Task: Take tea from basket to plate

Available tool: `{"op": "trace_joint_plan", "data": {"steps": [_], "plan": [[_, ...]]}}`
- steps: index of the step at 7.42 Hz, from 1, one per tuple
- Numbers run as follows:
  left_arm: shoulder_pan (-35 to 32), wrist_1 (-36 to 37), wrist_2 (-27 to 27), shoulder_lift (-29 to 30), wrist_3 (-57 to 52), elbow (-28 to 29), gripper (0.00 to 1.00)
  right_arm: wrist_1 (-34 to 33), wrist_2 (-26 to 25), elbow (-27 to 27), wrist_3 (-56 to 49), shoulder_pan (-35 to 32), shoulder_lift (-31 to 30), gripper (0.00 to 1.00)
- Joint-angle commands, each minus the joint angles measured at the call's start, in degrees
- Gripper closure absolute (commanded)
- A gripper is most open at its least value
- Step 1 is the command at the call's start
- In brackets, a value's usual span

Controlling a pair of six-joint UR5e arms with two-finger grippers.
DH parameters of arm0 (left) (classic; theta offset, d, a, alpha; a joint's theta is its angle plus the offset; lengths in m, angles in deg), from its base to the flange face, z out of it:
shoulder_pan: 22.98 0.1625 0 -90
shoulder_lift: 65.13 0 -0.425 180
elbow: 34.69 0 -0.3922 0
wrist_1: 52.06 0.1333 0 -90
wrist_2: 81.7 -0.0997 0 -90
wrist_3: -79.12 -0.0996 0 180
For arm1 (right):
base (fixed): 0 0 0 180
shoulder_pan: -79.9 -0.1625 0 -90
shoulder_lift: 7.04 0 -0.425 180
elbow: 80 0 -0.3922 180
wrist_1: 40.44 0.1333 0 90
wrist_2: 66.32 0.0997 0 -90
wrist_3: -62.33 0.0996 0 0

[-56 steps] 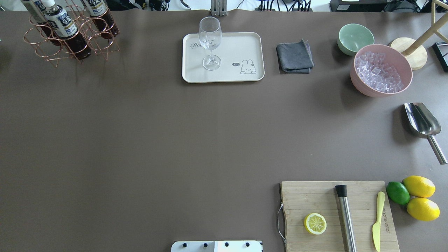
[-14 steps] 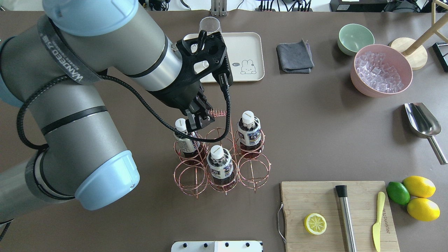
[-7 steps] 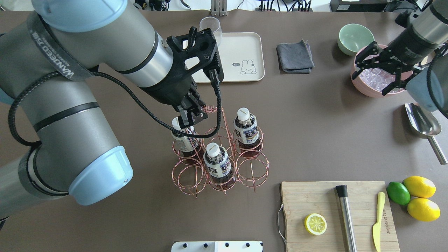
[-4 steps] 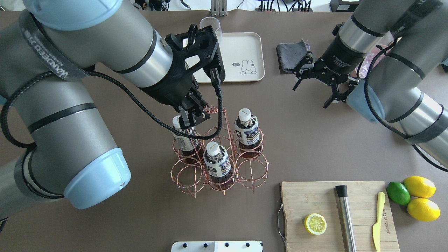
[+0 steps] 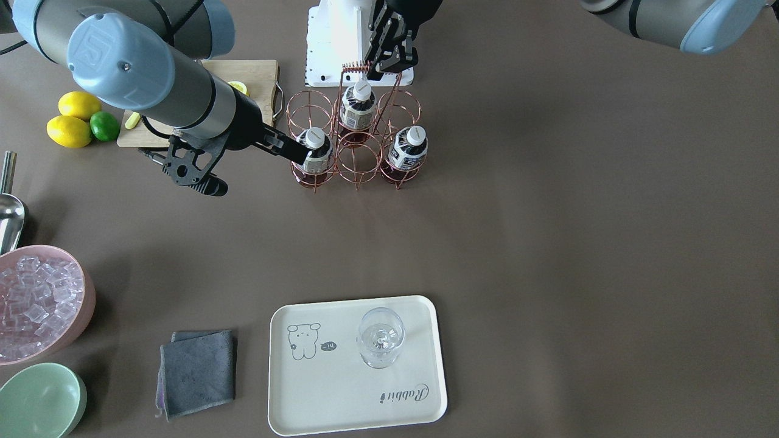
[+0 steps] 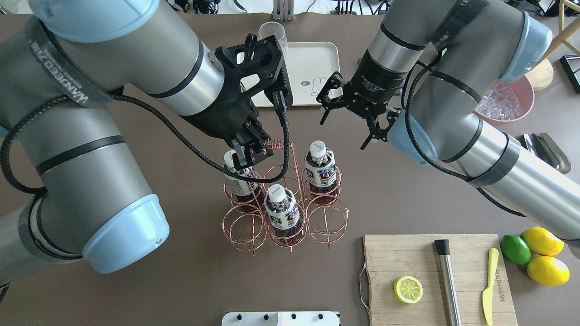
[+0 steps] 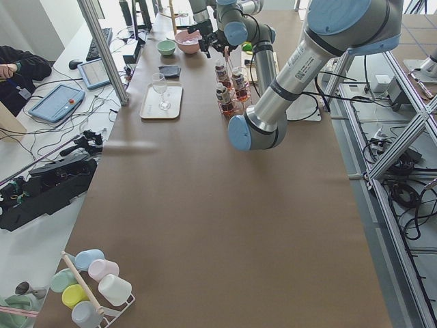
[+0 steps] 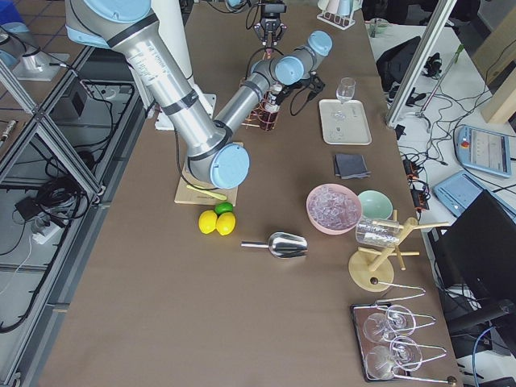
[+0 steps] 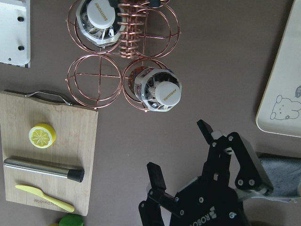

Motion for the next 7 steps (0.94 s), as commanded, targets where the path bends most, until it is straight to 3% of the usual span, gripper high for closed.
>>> {"op": "trace_joint_plan", "data": {"steps": [1,3,5,7], "plan": [[0.84,-0.1,-0.33,-0.07,0.05,0.15,1.0,0.62,-0.05,1.01,2.85,2.71,1.86,0.09],[1.72,-0.1,-0.33,0.02,0.05,0.07,1.0,0.71,-0.31,1.45,2.85,4.37,2.47,0.19],[1.73,-0.1,-0.25,0.02,0.05,0.07,1.0,0.54,-0.14,1.37,2.59,4.56,2.38,0.4],[1.73,-0.1,-0.16,-0.07,-0.03,0.24,1.0,0.54,0.04,1.37,2.33,4.82,2.21,0.52]]}}
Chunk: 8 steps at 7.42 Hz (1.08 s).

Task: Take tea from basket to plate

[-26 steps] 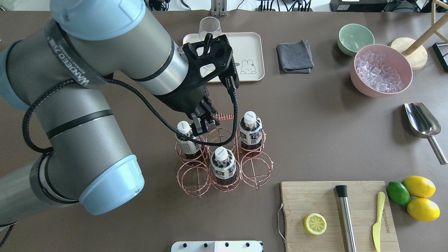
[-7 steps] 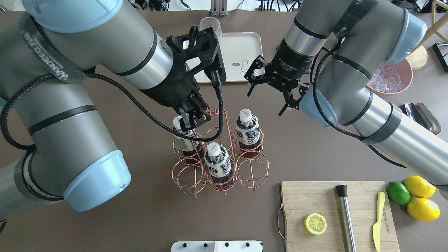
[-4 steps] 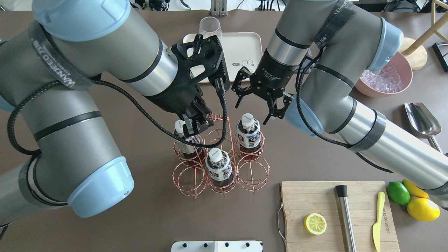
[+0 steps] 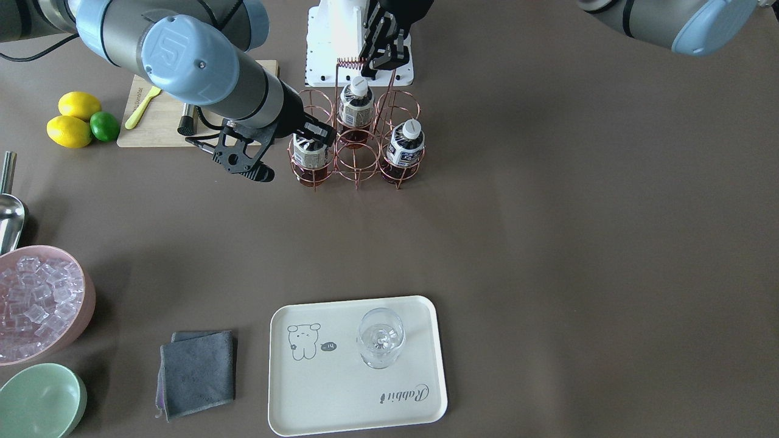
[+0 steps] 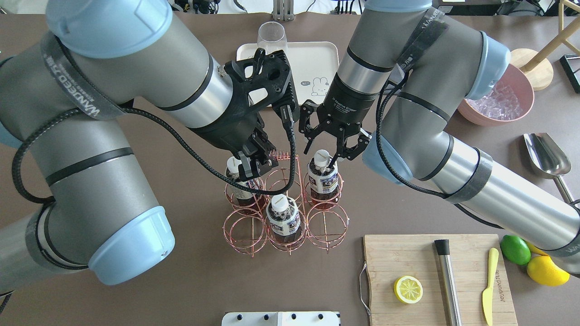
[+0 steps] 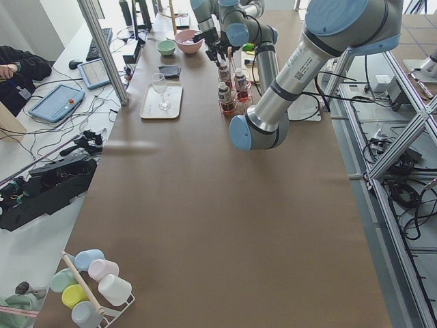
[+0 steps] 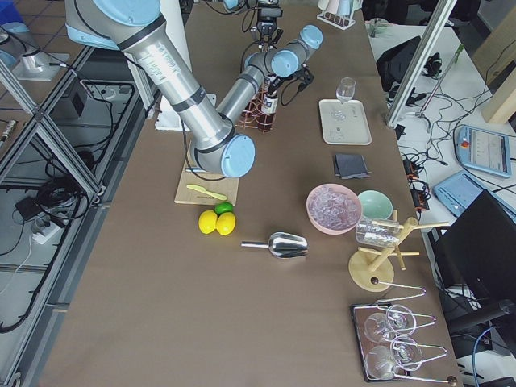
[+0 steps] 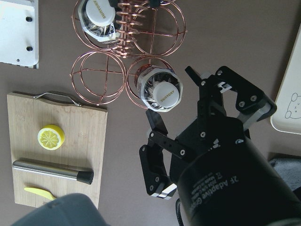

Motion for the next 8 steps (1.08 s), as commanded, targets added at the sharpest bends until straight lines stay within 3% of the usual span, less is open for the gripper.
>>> {"op": "trace_joint_plan", "data": {"steps": [1,2,3,5,8], "plan": [[0.11,-0.08,0.06,0.18,-0.09,0.31,1.0,-0.02,0.16,0.01,-0.32,0.22,-0.21,0.61],[0.02,-0.08,0.15,0.09,-0.09,0.32,1.0,-0.02,0.16,0.01,-0.33,0.22,-0.3,0.75],[0.11,-0.08,0.23,0.09,-0.09,0.23,1.0,-0.02,0.24,-0.17,-0.33,0.22,-0.3,1.0],[0.02,0.0,0.41,0.09,-0.09,-0.12,1.0,-0.63,1.29,-0.43,0.02,-0.91,-0.39,1.0],[0.02,0.0,0.32,0.09,0.0,-0.12,1.0,-2.47,10.06,-2.44,0.11,-10.37,-0.39,1.0]]}}
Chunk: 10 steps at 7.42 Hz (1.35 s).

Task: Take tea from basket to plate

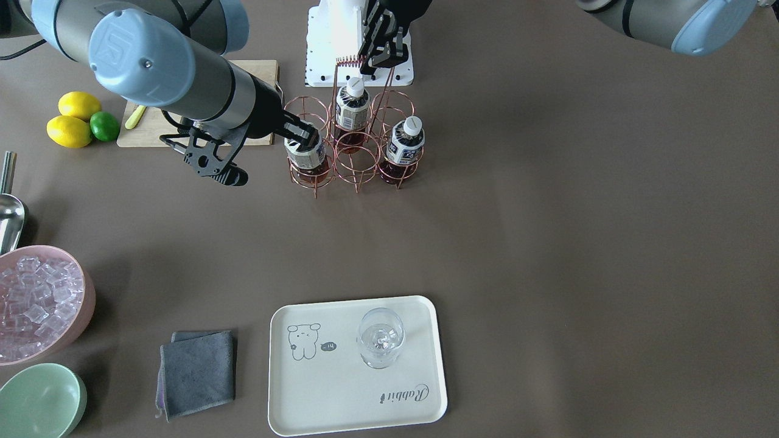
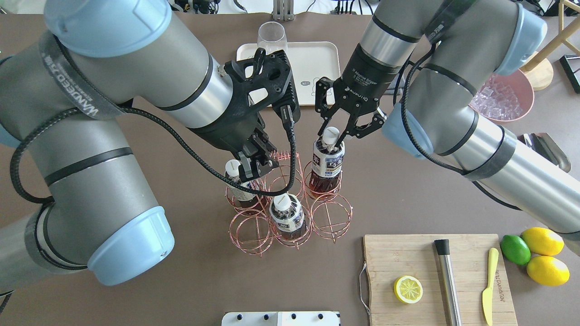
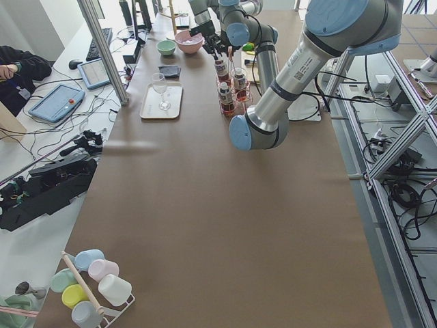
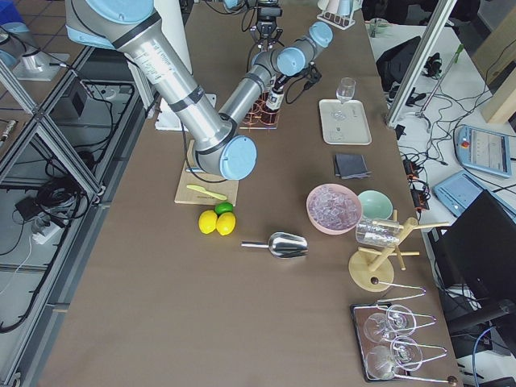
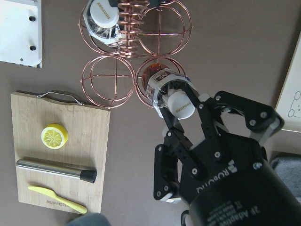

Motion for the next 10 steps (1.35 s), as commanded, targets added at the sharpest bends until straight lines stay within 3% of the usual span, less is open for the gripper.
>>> {"op": "trace_joint_plan", "data": {"steps": [1,3,5,6,8,10], "plan": [[0.03,0.01,-0.07,-0.09,0.01,0.21,1.0,-2.61,8.93,-2.63,0.13,-9.3,0.41,1.0],[0.03,0.01,-0.07,-0.17,0.01,0.21,1.0,-2.53,12.13,-2.38,0.13,-14.24,1.64,1.0],[0.03,0.01,-0.07,0.0,0.01,0.13,1.0,-0.53,5.41,2.33,-4.06,-15.4,4.62,1.0],[-0.15,0.09,-0.07,0.0,-0.07,-0.14,1.0,2.8,4.41,9.76,-8.35,-16.62,7.16,1.0],[-0.41,0.36,-0.16,0.0,0.01,-1.45,1.0,10.27,3.09,30.3,-18.1,-18.12,15.14,1.0],[-1.72,0.79,-0.07,0.0,0.01,-2.85,1.0,15.01,-2.17,40.21,-26.9,-16.47,18.69,1.0]]}}
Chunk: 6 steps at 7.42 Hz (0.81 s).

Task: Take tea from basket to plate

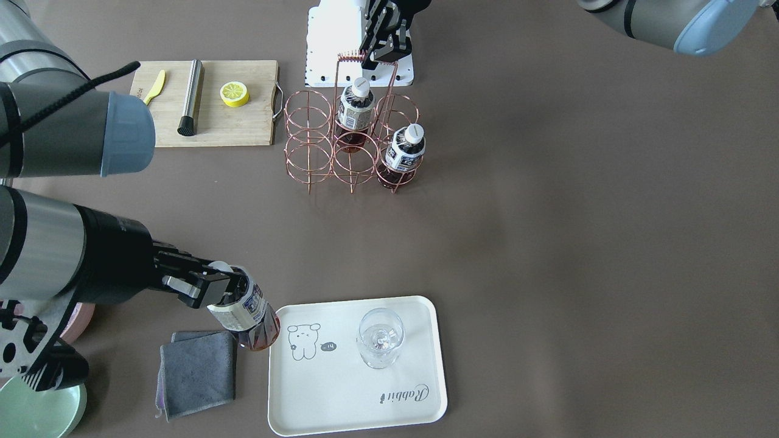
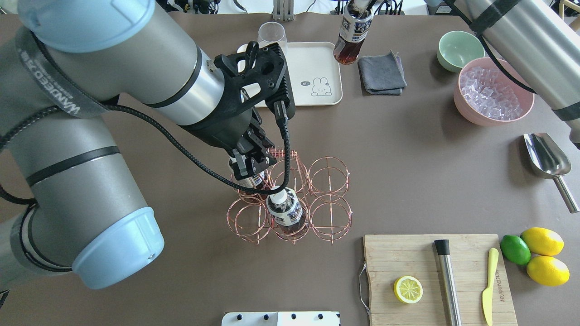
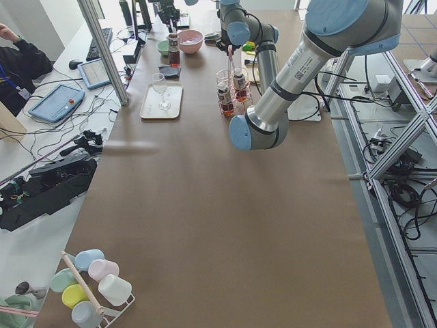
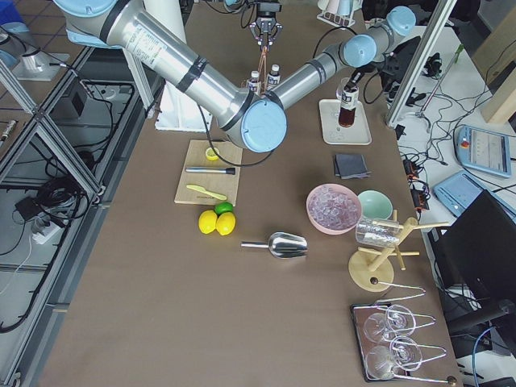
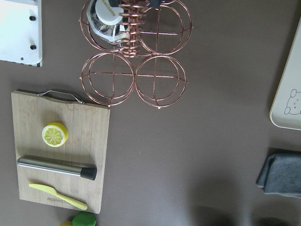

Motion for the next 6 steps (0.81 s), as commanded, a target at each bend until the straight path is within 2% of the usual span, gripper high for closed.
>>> {"op": "trace_joint_plan", "data": {"steps": [1,2,3,5,6], "plan": [[-2.76,0.56,0.16,0.0,0.0,-2.18,1.0,9.65,-6.08,14.67,-7.98,2.48,5.56,1.0],[-5.91,2.04,0.69,-0.08,-0.08,-3.49,1.0,14.66,-8.8,17.25,-7.99,4.4,6.54,1.0],[-8.81,3.01,1.13,-0.09,-0.52,-4.38,1.0,16.36,-9.79,17.44,-7.99,5.38,6.55,1.0],[-15.83,3.29,4.36,-0.43,-5.59,-4.04,1.0,16.82,-10.41,17.45,-8.95,7.66,7.25,1.0],[-21.01,6.59,6.91,-0.7,-9.62,-3.25,1.0,16.73,-10.59,17.45,-9.04,8.37,7.6,1.0]]}}
